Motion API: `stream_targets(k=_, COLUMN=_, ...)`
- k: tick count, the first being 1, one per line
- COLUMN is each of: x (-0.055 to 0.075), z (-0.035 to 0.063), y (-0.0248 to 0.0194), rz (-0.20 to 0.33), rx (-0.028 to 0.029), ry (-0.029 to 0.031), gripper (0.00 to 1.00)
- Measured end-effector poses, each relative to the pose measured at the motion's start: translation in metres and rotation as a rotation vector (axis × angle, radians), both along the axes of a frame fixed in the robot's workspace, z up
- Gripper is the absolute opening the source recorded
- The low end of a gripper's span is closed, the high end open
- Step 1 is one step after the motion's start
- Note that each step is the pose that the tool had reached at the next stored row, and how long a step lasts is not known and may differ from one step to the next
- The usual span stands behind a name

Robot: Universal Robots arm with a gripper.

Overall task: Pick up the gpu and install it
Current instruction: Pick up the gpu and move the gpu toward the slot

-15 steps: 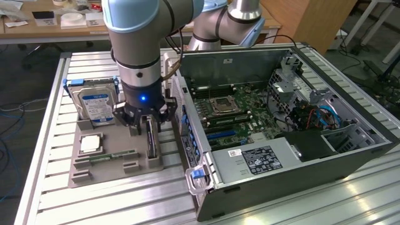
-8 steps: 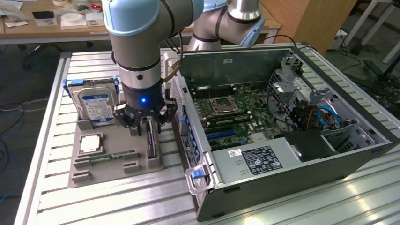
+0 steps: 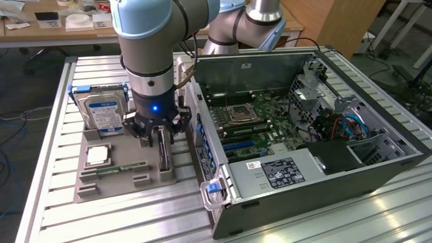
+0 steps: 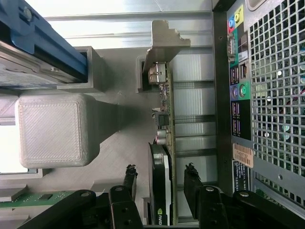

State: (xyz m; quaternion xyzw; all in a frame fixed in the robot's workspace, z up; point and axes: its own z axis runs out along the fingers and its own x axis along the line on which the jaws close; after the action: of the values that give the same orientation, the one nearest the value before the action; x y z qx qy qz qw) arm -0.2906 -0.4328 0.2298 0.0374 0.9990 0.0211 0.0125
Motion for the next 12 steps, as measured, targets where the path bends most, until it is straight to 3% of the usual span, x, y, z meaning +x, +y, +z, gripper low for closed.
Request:
stream_targets(k=2, x=0.0, z=0.0, y=0.0, rz=0.0, rx=0.0, ry=-0.0001, gripper=0.52)
stream_targets(k=5, x=0.0, z=0.0, y=0.0, rz=0.0, rx=0.0, ry=-0.0001, gripper=0.39)
stream_targets(k=12, x=0.0016, z=0.0, y=0.0, rz=0.0, rx=0.0, ry=-0.0001, gripper=0.39)
